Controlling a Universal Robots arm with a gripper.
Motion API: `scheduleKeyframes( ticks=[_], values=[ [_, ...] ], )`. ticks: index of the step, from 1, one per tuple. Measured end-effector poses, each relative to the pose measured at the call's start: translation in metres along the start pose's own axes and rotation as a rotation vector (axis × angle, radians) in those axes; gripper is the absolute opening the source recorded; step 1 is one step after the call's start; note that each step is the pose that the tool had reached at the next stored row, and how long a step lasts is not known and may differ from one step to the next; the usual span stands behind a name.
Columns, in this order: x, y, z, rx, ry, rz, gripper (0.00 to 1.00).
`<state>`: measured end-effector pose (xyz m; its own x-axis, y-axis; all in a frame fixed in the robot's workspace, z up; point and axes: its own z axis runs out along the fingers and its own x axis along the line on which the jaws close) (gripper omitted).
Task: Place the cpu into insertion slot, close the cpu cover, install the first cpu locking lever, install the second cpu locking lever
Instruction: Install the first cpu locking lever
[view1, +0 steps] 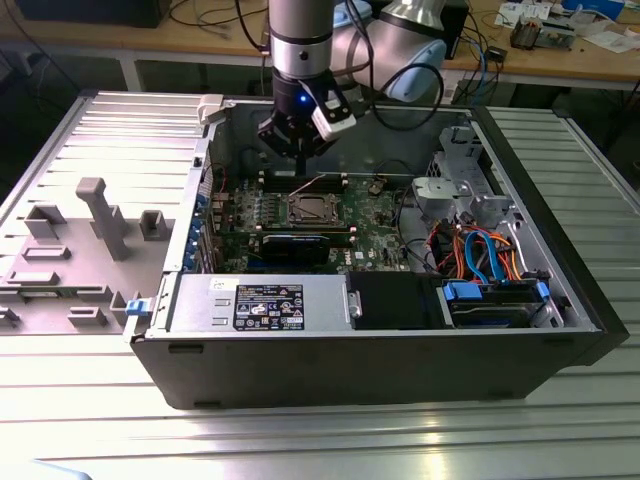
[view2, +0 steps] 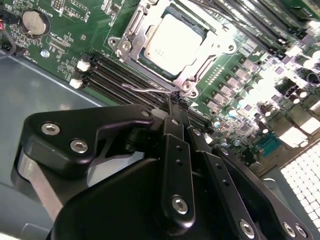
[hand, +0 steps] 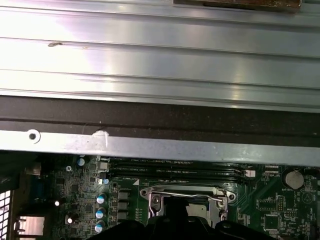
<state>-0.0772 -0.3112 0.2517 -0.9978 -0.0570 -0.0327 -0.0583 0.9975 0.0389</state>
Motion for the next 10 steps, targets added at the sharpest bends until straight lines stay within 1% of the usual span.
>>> scheduleKeyframes(
  ticks=[1, 4, 5, 7, 9, 10],
  values=[
    [-0.0010, 0.0000, 0.0008, -0.0028, -0.0003, 0.000, 0.11],
    [-0.0031, -0.0002, 0.0017, -0.0025, -0.0002, 0.002, 0.11],
    [-0.0049, -0.0004, 0.0025, -0.0024, -0.0002, 0.003, 0.11],
    [-0.0095, -0.0007, 0.0061, -0.0024, -0.0003, 0.003, 0.11],
    [-0.0103, -0.0004, 0.0082, -0.0026, -0.0004, 0.004, 0.11],
    [-0.0104, -0.0002, 0.0102, -0.0025, -0.0003, 0.004, 0.11]
  ],
)
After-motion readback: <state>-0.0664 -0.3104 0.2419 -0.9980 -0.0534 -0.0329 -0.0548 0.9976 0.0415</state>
